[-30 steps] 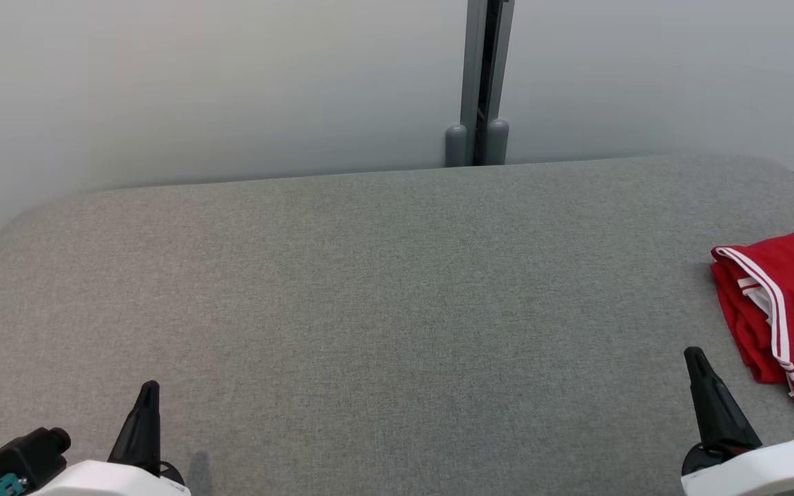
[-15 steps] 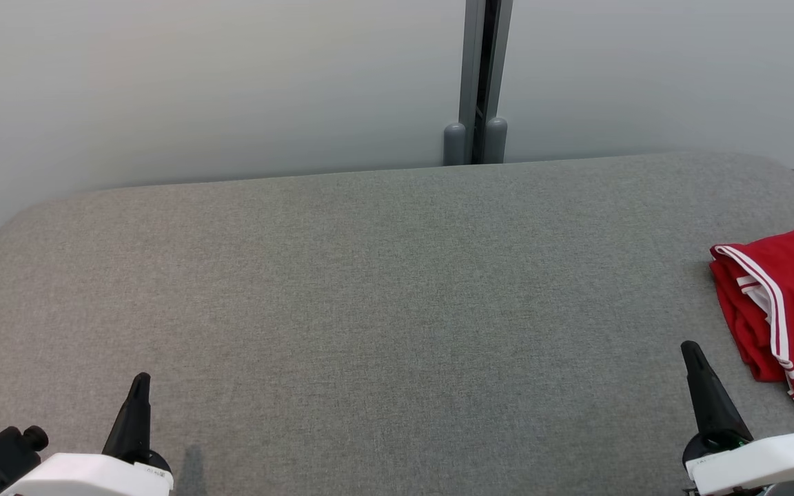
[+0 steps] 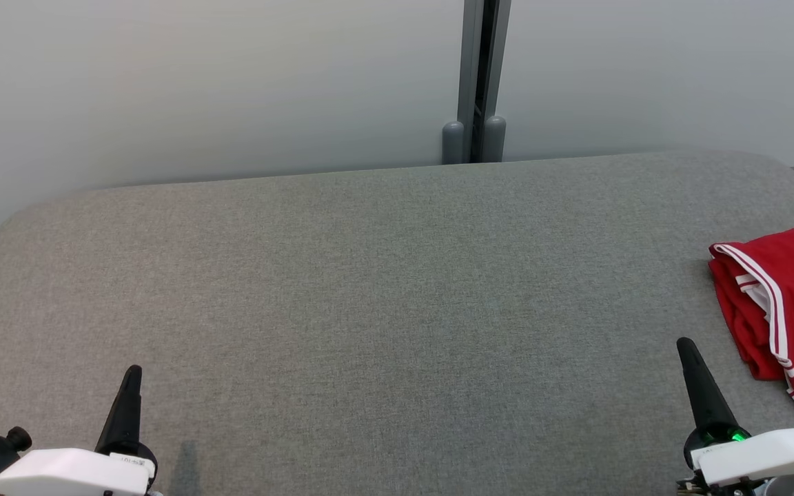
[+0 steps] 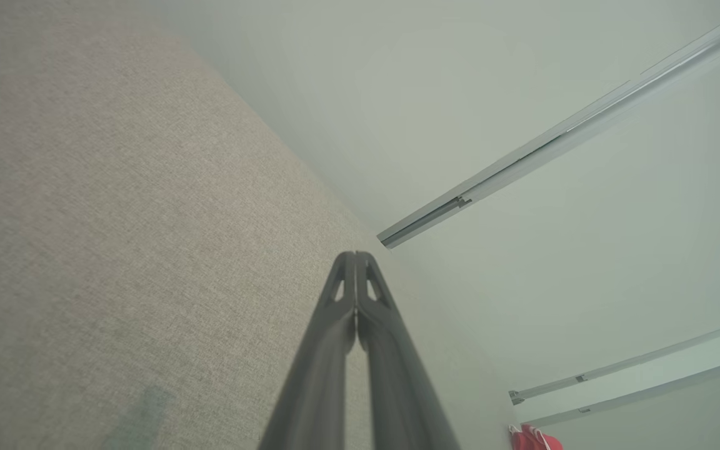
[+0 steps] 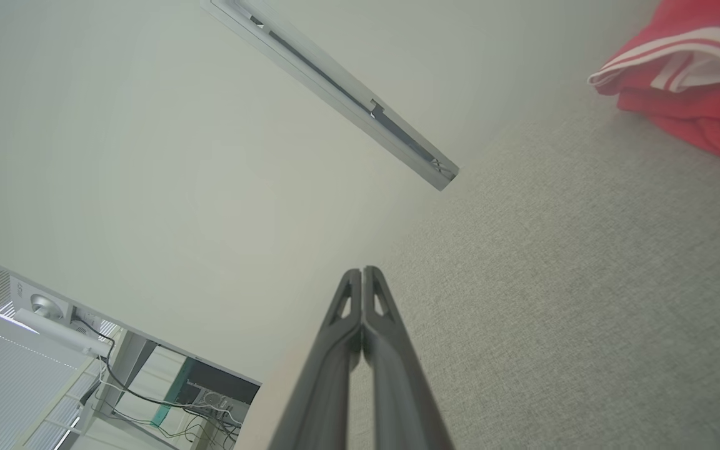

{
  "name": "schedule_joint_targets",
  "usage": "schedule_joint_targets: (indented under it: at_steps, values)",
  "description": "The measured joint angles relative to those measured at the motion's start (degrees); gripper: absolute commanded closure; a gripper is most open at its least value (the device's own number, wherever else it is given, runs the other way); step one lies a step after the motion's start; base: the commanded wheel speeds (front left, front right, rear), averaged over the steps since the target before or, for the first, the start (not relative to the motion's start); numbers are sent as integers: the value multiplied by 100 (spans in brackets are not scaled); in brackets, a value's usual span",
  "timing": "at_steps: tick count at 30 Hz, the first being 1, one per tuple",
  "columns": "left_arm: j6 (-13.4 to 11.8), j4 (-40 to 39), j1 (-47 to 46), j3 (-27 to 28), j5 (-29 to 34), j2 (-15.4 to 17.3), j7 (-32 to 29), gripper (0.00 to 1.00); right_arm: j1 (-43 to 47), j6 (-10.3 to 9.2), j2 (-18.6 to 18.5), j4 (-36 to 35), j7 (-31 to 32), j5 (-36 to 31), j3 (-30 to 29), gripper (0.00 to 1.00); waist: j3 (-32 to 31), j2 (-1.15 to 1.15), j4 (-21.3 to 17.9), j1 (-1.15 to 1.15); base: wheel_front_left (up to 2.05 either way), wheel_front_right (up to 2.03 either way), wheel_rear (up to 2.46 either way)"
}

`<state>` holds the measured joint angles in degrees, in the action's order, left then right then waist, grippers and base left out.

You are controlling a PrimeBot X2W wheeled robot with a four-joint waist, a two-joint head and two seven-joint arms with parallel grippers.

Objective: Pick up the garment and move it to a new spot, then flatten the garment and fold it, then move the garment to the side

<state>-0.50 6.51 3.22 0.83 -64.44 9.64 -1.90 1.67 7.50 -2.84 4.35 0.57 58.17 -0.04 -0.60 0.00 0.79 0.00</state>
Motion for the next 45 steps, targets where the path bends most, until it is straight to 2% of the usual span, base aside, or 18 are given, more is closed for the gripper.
schedule_joint_targets:
  at_steps: [21,45]
  values:
    - [298,113,-128,447,-1087,-232,-326,100,-231,0,-4,287,1,1310,67,100,27,0,-24,0,0,0,0]
    - [553,203,-256,851,-2016,-442,-626,100,-413,-1,-4,539,19,2435,127,100,54,0,-49,0,0,0,0]
